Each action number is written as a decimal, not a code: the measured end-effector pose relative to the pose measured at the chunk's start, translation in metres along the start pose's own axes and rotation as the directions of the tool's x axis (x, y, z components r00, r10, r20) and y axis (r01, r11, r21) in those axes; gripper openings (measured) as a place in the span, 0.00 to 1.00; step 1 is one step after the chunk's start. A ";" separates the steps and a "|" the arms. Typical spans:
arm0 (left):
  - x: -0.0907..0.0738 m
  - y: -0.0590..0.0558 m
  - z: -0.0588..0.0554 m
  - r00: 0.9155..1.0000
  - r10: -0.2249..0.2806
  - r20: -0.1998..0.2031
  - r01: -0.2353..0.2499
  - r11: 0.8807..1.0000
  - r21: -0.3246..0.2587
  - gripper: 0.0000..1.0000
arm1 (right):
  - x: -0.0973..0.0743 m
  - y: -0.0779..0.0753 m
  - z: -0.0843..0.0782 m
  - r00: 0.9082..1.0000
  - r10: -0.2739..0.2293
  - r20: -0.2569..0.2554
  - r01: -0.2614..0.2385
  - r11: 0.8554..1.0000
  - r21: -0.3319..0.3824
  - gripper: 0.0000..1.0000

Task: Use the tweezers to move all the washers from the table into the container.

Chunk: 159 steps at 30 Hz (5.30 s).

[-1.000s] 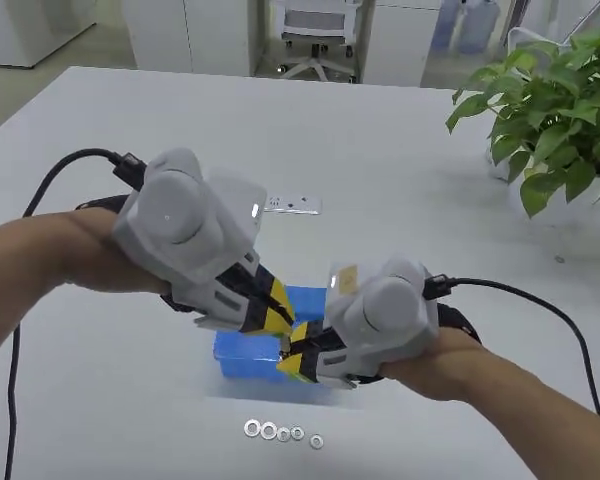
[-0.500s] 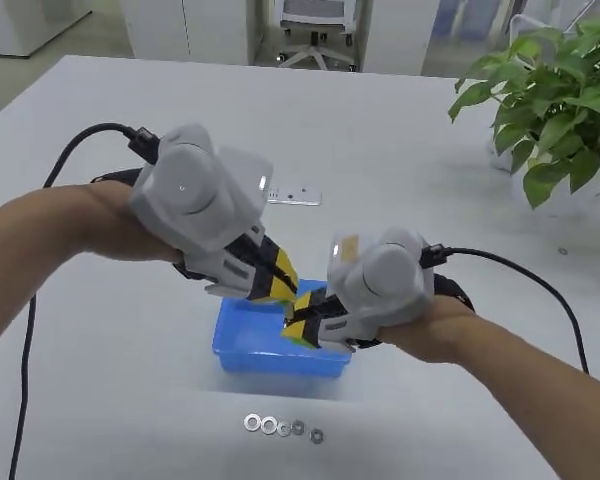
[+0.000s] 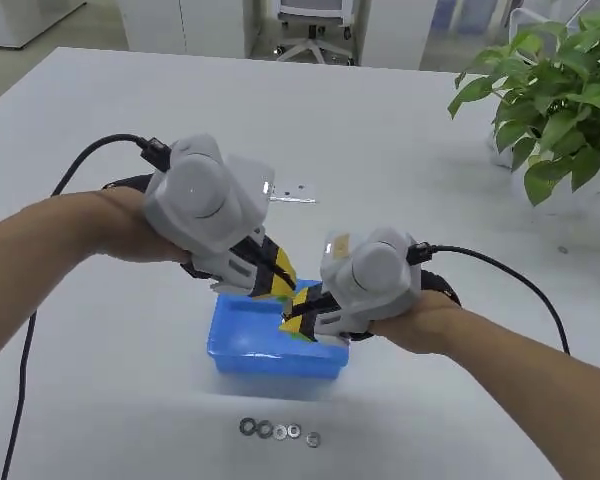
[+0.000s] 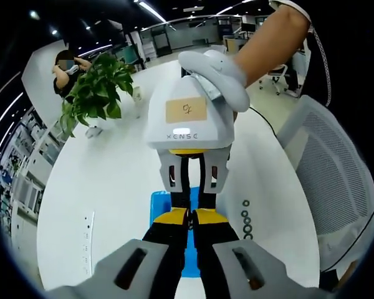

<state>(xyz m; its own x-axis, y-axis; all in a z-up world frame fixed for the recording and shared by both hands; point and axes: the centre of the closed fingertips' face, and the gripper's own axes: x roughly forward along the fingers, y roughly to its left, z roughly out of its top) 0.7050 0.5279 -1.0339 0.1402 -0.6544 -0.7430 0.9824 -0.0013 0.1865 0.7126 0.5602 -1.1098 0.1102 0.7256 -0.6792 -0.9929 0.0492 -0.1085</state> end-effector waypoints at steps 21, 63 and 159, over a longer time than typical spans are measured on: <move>0.026 0.007 -0.023 1.000 -0.018 0.000 0.018 0.998 -0.065 0.07 | 0.027 -0.007 -0.024 0.998 0.050 -0.032 -0.049 0.998 0.051 0.09; 0.035 0.005 -0.034 0.999 -0.044 -0.002 0.044 0.996 -0.081 0.07 | 0.034 -0.002 -0.036 0.992 0.099 -0.073 -0.096 0.995 0.035 0.10; 0.033 -0.104 0.005 0.990 -0.144 -0.010 0.144 0.989 -0.017 0.07 | -0.010 0.105 -0.048 0.999 0.031 -0.021 -0.029 0.998 0.058 0.11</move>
<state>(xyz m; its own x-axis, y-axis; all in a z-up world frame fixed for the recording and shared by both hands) 0.6070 0.5026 -1.0746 -0.0017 -0.6400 -0.7684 0.9944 -0.0823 0.0664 0.6096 0.5250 -1.1486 0.0806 0.7122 -0.6973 -0.9966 0.0675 -0.0462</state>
